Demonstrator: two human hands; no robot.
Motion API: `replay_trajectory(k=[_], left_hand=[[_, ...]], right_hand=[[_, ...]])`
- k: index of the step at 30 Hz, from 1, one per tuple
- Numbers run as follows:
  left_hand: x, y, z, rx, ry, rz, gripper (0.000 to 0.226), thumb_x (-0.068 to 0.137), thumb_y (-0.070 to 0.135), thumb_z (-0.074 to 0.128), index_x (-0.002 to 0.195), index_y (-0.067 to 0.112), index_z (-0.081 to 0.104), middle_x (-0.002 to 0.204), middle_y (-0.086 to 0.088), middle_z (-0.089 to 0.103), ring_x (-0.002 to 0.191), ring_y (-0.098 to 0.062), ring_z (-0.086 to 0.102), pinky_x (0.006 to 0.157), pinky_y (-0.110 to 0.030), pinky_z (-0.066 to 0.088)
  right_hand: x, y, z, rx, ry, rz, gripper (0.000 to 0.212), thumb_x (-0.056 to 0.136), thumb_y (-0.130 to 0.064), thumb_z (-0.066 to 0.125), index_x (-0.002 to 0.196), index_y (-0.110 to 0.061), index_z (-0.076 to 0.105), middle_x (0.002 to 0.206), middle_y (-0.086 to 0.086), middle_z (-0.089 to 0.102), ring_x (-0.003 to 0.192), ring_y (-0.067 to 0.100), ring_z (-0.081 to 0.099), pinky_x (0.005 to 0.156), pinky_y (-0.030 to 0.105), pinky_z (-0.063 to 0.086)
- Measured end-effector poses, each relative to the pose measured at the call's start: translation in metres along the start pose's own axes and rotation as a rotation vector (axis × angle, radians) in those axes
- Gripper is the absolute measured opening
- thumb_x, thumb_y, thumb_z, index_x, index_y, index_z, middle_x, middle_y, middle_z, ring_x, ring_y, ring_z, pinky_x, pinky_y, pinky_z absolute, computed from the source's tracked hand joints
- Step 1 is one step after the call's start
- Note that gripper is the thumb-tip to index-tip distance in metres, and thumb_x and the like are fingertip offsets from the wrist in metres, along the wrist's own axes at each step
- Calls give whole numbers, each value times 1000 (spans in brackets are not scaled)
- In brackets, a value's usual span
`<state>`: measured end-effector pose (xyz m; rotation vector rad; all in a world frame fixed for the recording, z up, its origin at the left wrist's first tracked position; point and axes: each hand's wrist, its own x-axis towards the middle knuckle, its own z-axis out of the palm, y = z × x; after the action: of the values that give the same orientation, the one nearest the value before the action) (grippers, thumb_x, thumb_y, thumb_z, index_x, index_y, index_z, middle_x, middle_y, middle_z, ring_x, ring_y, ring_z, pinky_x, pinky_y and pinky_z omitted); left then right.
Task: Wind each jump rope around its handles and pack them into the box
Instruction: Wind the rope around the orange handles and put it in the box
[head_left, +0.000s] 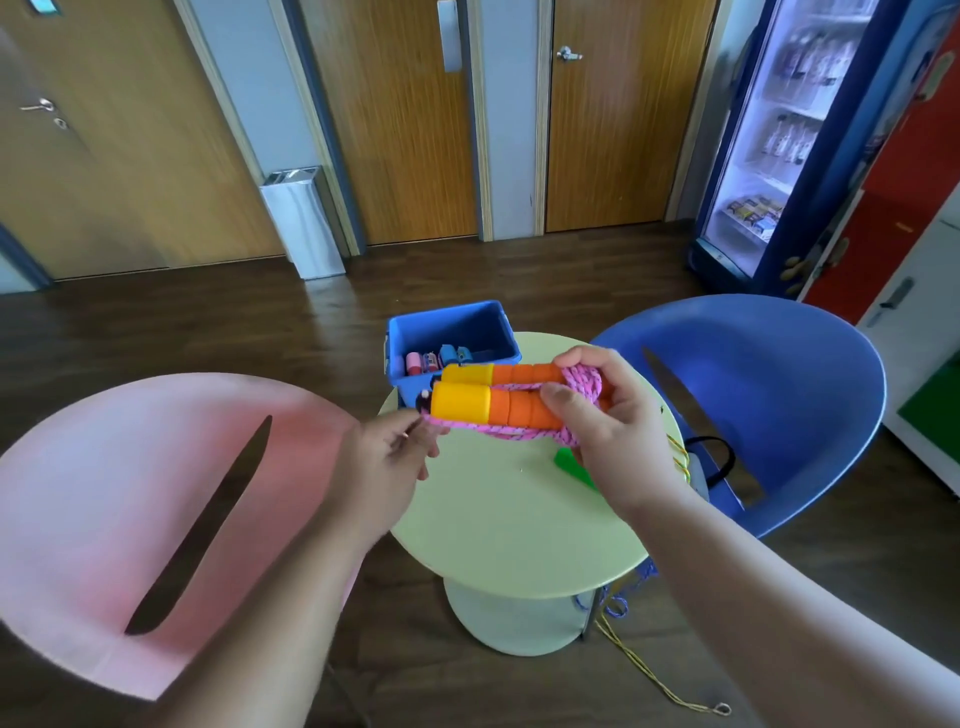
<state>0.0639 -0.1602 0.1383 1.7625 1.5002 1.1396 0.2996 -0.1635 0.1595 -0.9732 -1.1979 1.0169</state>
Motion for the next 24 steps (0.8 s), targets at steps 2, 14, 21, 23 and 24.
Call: replay_trajectory(k=[2, 14, 21, 23, 24], left_hand=[[-7, -4, 16, -61, -6, -51, 30, 105, 15, 56, 83, 26, 72, 68, 7, 64, 55, -11, 56, 57, -25, 45], [-26, 30, 74, -52, -227, -162, 31, 106, 21, 50, 79, 21, 66, 55, 17, 54, 53, -4, 45, 54, -24, 32], [-22, 39, 79, 9, -343, -69, 33, 106, 21, 49, 78, 26, 66, 60, 18, 58, 55, -2, 48, 55, -24, 34], [-19, 36, 71, -13, -390, -113, 30, 107, 22, 49, 87, 26, 71, 68, 12, 64, 56, -5, 52, 53, -21, 38], [-17, 32, 65, -56, -400, -184, 26, 107, 21, 50, 96, 23, 73, 76, 10, 69, 59, -8, 55, 52, -21, 41]], right_hand=[[7, -4, 5, 30, 35, 41, 15, 96, -8, 68, 109, -15, 64, 82, -9, 64, 70, 14, 62, 55, 25, 51], [16, 6, 42, -3, 113, 129, 16, 93, -13, 70, 101, -27, 66, 85, -9, 68, 78, 22, 70, 67, 49, 63], [17, 2, 37, 15, 119, 162, 15, 96, -14, 67, 107, -25, 64, 95, -2, 66, 79, 18, 69, 67, 43, 62], [17, 1, 29, -28, 68, 137, 17, 98, -16, 66, 111, -25, 62, 99, 1, 64, 78, 19, 67, 58, 34, 59], [18, 0, 23, -47, 40, 120, 18, 99, -15, 66, 114, -23, 60, 101, 2, 63, 79, 18, 65, 55, 26, 55]])
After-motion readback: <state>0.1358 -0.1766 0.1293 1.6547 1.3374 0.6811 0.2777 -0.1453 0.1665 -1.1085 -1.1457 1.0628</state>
